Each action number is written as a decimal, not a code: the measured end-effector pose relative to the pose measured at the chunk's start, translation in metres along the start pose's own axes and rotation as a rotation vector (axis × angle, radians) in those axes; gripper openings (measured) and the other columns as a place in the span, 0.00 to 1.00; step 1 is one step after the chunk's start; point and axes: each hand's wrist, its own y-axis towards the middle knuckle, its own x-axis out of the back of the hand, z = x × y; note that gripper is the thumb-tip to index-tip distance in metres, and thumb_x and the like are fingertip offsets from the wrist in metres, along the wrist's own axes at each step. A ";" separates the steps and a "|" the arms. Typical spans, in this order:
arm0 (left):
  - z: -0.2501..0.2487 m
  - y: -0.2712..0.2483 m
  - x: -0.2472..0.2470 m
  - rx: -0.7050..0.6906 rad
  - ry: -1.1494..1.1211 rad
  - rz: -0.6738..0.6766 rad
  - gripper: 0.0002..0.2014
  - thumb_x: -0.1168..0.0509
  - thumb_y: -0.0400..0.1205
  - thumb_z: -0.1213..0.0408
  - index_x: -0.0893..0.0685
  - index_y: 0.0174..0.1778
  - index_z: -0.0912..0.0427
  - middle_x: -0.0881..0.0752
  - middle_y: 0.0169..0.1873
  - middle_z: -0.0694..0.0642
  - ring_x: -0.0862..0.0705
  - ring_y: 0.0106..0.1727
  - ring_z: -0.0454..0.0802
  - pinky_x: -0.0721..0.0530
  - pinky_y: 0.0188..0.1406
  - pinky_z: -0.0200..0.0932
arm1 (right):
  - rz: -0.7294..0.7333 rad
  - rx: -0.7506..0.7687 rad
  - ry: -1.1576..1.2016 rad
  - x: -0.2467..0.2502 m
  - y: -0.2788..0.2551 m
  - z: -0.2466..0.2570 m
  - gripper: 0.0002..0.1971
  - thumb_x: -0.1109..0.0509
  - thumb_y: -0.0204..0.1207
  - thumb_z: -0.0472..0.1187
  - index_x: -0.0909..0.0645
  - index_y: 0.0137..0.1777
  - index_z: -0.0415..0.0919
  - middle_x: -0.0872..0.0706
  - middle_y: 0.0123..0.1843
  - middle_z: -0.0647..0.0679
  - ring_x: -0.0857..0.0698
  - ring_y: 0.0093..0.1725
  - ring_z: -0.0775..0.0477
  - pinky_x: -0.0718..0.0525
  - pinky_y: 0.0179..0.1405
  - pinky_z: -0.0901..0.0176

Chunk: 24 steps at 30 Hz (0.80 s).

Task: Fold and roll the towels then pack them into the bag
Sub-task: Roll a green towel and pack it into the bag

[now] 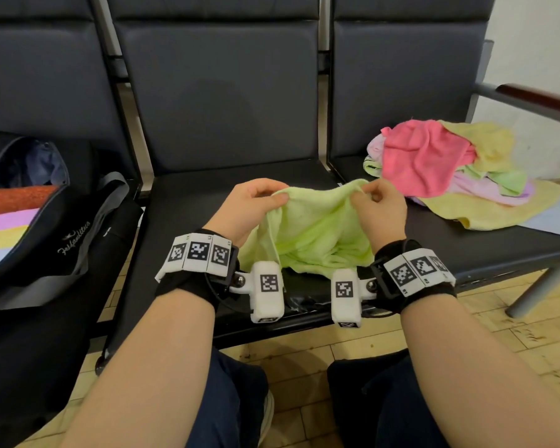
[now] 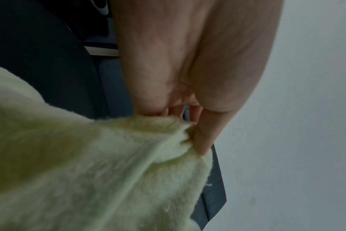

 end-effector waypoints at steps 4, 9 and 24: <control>0.000 0.000 -0.004 -0.064 0.088 -0.028 0.06 0.32 0.80 0.71 0.12 0.46 0.56 0.13 0.44 0.53 0.16 0.49 0.47 0.18 0.62 0.49 | 0.365 0.089 0.117 -0.004 -0.009 0.014 0.14 0.21 0.64 0.32 0.18 0.29 0.53 0.21 0.68 0.54 0.26 0.73 0.53 0.33 0.75 0.53; 0.002 -0.001 -0.006 -0.140 0.133 -0.014 0.06 0.30 0.78 0.71 0.11 0.45 0.56 0.12 0.41 0.51 0.15 0.46 0.47 0.16 0.57 0.48 | 0.786 0.096 0.275 -0.004 -0.021 0.021 0.14 0.24 0.66 0.24 0.16 0.30 0.44 0.17 0.67 0.55 0.22 0.71 0.55 0.31 0.76 0.44; 0.015 0.005 -0.006 -0.198 0.619 -0.074 0.06 0.29 0.77 0.68 0.14 0.44 0.51 0.15 0.40 0.47 0.19 0.43 0.43 0.21 0.45 0.35 | 0.327 0.152 0.147 -0.005 -0.023 0.027 0.10 0.23 0.71 0.32 0.16 0.33 0.46 0.16 0.34 0.49 0.18 0.37 0.52 0.17 0.43 0.57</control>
